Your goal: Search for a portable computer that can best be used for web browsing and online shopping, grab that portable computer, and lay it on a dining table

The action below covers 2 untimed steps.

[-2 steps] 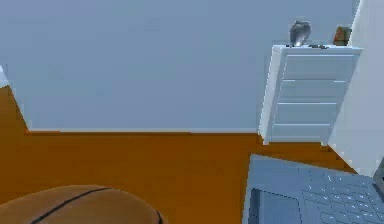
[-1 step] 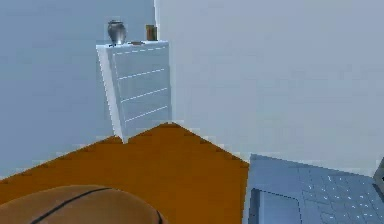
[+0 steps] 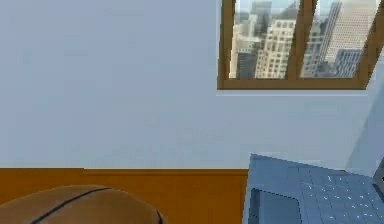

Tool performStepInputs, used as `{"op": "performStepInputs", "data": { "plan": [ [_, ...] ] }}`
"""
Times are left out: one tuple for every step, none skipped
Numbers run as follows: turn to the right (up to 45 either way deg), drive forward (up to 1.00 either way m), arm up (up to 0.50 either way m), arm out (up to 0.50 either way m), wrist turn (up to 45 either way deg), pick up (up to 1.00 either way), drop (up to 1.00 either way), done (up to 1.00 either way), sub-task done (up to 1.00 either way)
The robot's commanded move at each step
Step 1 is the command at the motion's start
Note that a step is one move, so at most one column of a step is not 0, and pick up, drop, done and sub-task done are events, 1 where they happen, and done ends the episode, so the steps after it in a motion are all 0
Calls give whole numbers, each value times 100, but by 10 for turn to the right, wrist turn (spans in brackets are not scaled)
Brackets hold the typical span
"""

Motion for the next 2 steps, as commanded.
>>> {"op": "performStepInputs", "data": {
  "plan": [
    [450, 0, 0, 0, 0, 0, 0, 0, 0],
    [360, 0, 0, 0, 0, 0, 0, 0, 0]
  ]
}}
